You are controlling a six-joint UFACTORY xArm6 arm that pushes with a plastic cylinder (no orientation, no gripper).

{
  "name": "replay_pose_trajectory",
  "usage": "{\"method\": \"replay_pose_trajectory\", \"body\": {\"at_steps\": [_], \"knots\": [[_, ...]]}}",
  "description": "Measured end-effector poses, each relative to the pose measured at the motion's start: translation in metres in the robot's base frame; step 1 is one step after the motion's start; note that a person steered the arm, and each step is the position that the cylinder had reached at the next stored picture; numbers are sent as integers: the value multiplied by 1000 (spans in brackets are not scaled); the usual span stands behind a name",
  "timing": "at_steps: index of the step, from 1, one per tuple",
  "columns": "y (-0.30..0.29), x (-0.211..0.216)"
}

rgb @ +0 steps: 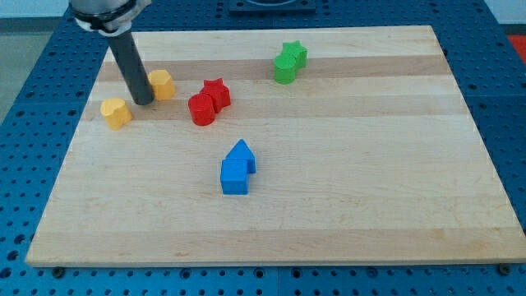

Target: Move the yellow hexagon to the top left

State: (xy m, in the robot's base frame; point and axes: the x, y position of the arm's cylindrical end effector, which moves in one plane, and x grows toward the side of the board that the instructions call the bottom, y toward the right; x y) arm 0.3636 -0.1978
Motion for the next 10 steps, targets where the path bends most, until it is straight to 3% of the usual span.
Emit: {"method": "replay_pose_trajectory", "body": {"at_steps": [3,6,10], "knots": [[45,-5],[46,-55],[-1,-71]]}}
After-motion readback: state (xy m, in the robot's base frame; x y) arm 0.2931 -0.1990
